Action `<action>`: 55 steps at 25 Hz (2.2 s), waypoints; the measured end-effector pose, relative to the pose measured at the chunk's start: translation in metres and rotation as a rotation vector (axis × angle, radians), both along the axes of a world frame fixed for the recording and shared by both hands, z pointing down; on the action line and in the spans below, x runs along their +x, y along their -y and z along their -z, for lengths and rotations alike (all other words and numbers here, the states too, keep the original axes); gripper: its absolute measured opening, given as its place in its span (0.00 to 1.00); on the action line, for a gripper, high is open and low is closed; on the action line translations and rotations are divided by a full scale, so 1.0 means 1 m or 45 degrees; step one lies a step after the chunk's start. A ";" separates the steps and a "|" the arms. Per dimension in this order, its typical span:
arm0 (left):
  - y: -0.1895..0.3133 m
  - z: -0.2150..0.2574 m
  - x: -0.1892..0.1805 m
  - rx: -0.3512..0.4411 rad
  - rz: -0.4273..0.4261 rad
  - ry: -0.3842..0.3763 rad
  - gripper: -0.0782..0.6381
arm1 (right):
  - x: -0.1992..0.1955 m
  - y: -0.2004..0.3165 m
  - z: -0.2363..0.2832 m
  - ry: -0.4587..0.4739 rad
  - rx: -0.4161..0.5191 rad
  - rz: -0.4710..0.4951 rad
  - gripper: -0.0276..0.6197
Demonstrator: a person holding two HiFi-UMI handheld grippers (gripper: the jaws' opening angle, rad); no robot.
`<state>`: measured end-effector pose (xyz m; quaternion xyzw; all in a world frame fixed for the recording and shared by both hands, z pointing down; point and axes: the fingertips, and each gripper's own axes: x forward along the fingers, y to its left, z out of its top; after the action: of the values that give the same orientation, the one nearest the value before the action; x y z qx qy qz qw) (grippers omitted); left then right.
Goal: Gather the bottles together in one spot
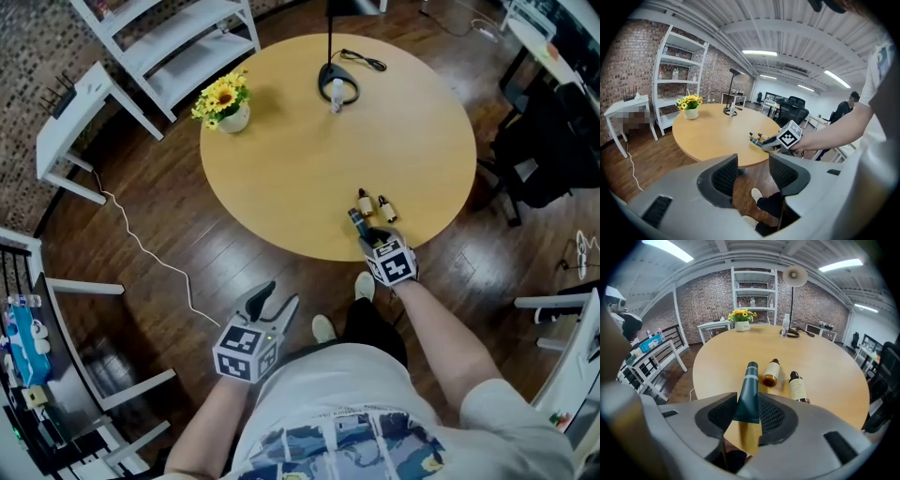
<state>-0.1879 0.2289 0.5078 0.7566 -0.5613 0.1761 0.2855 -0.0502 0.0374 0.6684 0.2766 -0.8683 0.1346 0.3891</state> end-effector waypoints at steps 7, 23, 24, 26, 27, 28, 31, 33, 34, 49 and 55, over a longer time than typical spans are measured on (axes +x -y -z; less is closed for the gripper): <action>0.042 -0.010 0.041 0.063 -0.416 0.282 0.41 | 0.001 -0.031 0.059 -0.032 0.052 0.303 0.28; 0.084 0.011 0.131 0.404 -1.284 0.960 0.29 | 0.015 -0.117 0.200 -0.197 0.220 0.996 0.28; 0.086 0.013 0.130 0.403 -1.260 0.940 0.29 | 0.013 -0.111 0.204 -0.165 0.232 0.955 0.29; 0.095 0.019 0.124 0.397 -1.160 0.885 0.28 | 0.010 -0.094 0.217 -0.052 0.260 0.817 0.36; 0.101 0.023 0.118 0.393 -1.078 0.847 0.28 | 0.010 -0.083 0.227 0.033 0.270 0.716 0.39; 0.109 0.027 0.110 0.389 -0.978 0.802 0.28 | 0.011 -0.070 0.237 0.142 0.268 0.589 0.41; 0.129 0.040 0.088 0.380 -0.667 0.671 0.28 | 0.020 -0.038 0.257 0.598 0.074 0.147 0.43; 0.136 0.046 0.082 0.381 -0.536 0.639 0.28 | 0.014 -0.036 0.257 0.877 -0.167 -0.020 0.43; 0.139 0.048 0.082 0.386 -0.494 0.635 0.28 | 0.005 -0.038 0.256 0.973 -0.265 -0.043 0.43; 0.202 0.052 0.122 0.359 -0.588 0.457 0.41 | -0.008 0.050 0.240 0.856 -0.220 0.266 0.18; 0.276 0.113 0.142 0.306 -0.398 0.023 0.42 | 0.000 0.083 0.229 0.478 0.079 0.542 0.18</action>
<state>-0.0461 -0.0467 0.3946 0.8616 -0.4565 0.1568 0.1572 -0.0507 -0.0454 0.4392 0.0700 -0.9674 0.0719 0.2324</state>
